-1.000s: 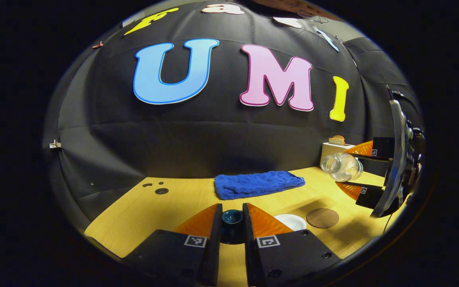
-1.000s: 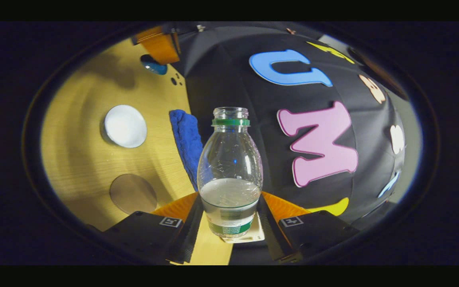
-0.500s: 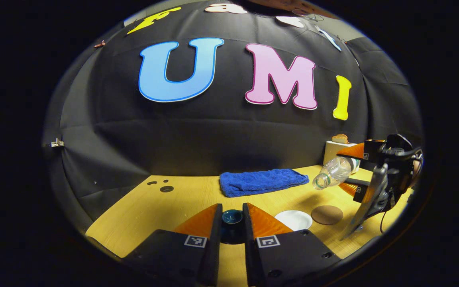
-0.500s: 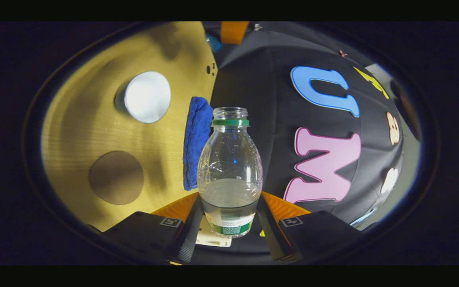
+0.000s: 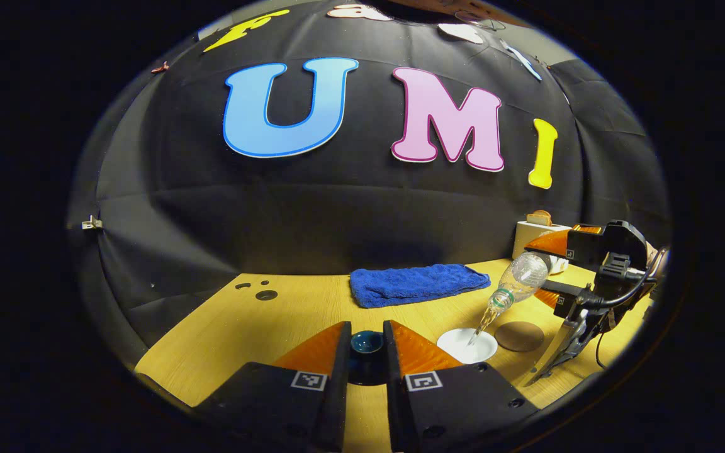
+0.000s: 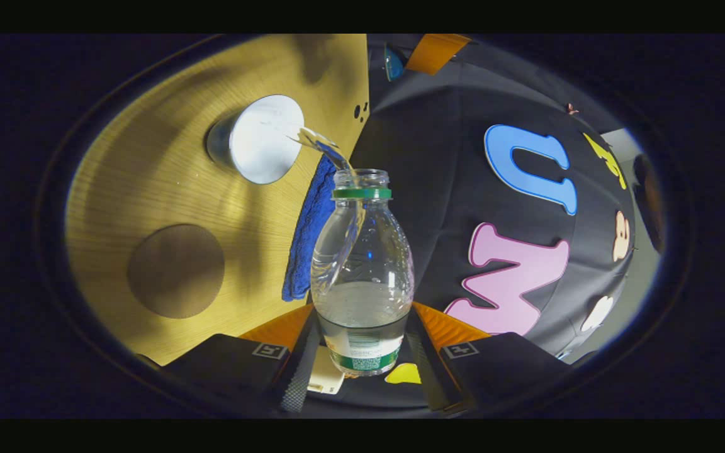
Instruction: Open the teacup lid with one hand, grasp the water bottle and pour water into the teacup with the other hand; after pouring, place the water bottle on the coaster and then close the teacup lid.
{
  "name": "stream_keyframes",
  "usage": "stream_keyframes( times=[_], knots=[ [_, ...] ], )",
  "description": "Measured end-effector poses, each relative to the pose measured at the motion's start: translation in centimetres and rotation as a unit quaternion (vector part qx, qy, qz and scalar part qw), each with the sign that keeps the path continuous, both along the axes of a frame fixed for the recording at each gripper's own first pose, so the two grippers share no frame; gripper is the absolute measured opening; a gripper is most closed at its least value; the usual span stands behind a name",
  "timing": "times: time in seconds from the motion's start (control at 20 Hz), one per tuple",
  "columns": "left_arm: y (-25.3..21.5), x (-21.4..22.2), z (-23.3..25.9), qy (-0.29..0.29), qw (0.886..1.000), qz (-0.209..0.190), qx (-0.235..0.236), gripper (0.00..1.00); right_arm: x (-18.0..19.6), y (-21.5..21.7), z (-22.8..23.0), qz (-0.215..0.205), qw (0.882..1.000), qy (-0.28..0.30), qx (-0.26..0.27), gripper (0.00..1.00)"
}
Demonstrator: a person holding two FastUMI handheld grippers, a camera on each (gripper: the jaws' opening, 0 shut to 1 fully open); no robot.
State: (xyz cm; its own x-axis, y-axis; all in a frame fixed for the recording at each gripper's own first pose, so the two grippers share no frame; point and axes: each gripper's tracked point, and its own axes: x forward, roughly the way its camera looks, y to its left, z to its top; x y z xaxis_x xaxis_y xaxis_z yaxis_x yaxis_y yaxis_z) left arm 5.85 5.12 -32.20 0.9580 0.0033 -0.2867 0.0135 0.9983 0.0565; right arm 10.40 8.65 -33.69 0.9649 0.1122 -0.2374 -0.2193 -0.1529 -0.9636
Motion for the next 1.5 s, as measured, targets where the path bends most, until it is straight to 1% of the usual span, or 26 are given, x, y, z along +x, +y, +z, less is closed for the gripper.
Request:
stream_keyframes(
  times=[0.15, 0.2, 0.3, 0.35, 0.4, 0.45, 0.55, 0.6, 0.65, 0.75, 0.8, 0.85, 0.9, 0.95, 1.0, 1.05, 1.25, 1.4, 1.45, 1.5],
  knots=[
    [0.0, 0.0, 0.1, 0.0, 1.0, 0.001, 0.0, 0.31, 0.4, -0.1, 0.3, 0.003, 1.0, -0.007, -0.007, 0.74],
    [0.1, 0.0, 0.2, 0.0, 1.0, 0.001, 0.0, 0.27, 0.4, -0.1, 0.3, 0.004, 1.0, -0.011, -0.01, 0.74],
    [0.3, -0.1, 0.1, -0.001, 1.0, 0.002, -0.001, 0.27, 0.4, -0.2, 0.5, 0.007, 1.0, -0.014, -0.014, 0.74],
    [0.3, -0.1, 0.2, -0.001, 1.0, 0.003, -0.001, 0.31, 0.6, -0.2, 0.8, 0.008, 1.0, -0.016, -0.016, 0.74],
    [0.3, -0.2, 0.0, 0.0, 1.0, 0.004, -0.001, 0.27, 0.7, -0.1, 0.9, 0.011, 1.0, -0.018, -0.019, 0.74],
    [0.3, -0.2, 0.0, 0.001, 1.0, 0.004, -0.002, 0.31, 0.7, 0.0, 1.0, 0.015, 0.999, -0.02, -0.023, 0.74],
    [0.4, -0.2, -0.1, 0.003, 1.0, 0.006, -0.003, 0.31, 0.9, 0.2, 1.2, 0.024, 0.999, -0.026, -0.032, 0.74],
    [0.5, -0.3, -0.1, 0.003, 1.0, 0.007, -0.003, 0.27, 1.0, 0.3, 1.3, 0.027, 0.998, -0.03, -0.037, 0.74],
    [0.5, -0.3, -0.2, 0.004, 1.0, 0.008, -0.004, 0.31, 1.1, 0.2, 1.1, 0.032, 0.998, -0.033, -0.042, 0.74],
    [0.6, -0.3, -0.3, 0.005, 1.0, 0.009, -0.005, 0.31, 1.3, 0.4, 1.1, 0.04, 0.997, -0.038, -0.051, 0.74],
    [0.7, -0.3, -0.3, 0.005, 1.0, 0.01, -0.004, 0.27, 1.4, 0.6, 1.1, 0.044, 0.997, -0.04, -0.055, 0.74],
    [0.6, -0.3, -0.4, 0.005, 1.0, 0.009, -0.004, 0.31, 1.4, 0.6, 1.1, 0.048, 0.996, -0.043, -0.059, 0.74],
    [0.7, -0.4, -0.6, 0.007, 1.0, 0.009, -0.003, 0.27, 1.4, 0.7, 1.1, 0.053, 0.996, -0.045, -0.061, 0.74],
    [0.7, -0.4, -0.6, 0.007, 1.0, 0.009, -0.004, 0.31, 1.5, 1.0, 1.0, 0.059, 0.995, -0.046, -0.063, 0.74],
    [0.6, -0.4, -0.5, 0.008, 1.0, 0.009, -0.005, 0.27, 1.7, 1.1, 1.0, 0.064, 0.994, -0.05, -0.067, 0.74],
    [0.7, -0.4, -0.6, 0.007, 1.0, 0.009, -0.005, 0.31, 1.7, 1.3, 1.1, 0.07, 0.993, -0.054, -0.072, 0.73],
    [0.6, -0.4, -0.8, 0.009, 1.0, 0.01, -0.012, 0.31, 2.2, 2.1, 2.0, 0.096, 0.988, -0.085, -0.091, 0.74],
    [0.6, -0.6, -1.1, 0.012, 1.0, 0.011, -0.021, 0.31, 2.4, 2.3, 2.3, 0.106, 0.983, -0.104, -0.106, 0.74],
    [0.6, -0.5, -1.0, 0.012, 1.0, 0.012, -0.02, 0.27, 2.3, 2.5, 2.4, 0.113, 0.981, -0.109, -0.112, 0.74],
    [0.7, -0.6, -1.0, 0.01, 1.0, 0.012, -0.021, 0.31, 2.2, 2.6, 2.5, 0.117, 0.98, -0.115, -0.117, 0.73]
  ],
)
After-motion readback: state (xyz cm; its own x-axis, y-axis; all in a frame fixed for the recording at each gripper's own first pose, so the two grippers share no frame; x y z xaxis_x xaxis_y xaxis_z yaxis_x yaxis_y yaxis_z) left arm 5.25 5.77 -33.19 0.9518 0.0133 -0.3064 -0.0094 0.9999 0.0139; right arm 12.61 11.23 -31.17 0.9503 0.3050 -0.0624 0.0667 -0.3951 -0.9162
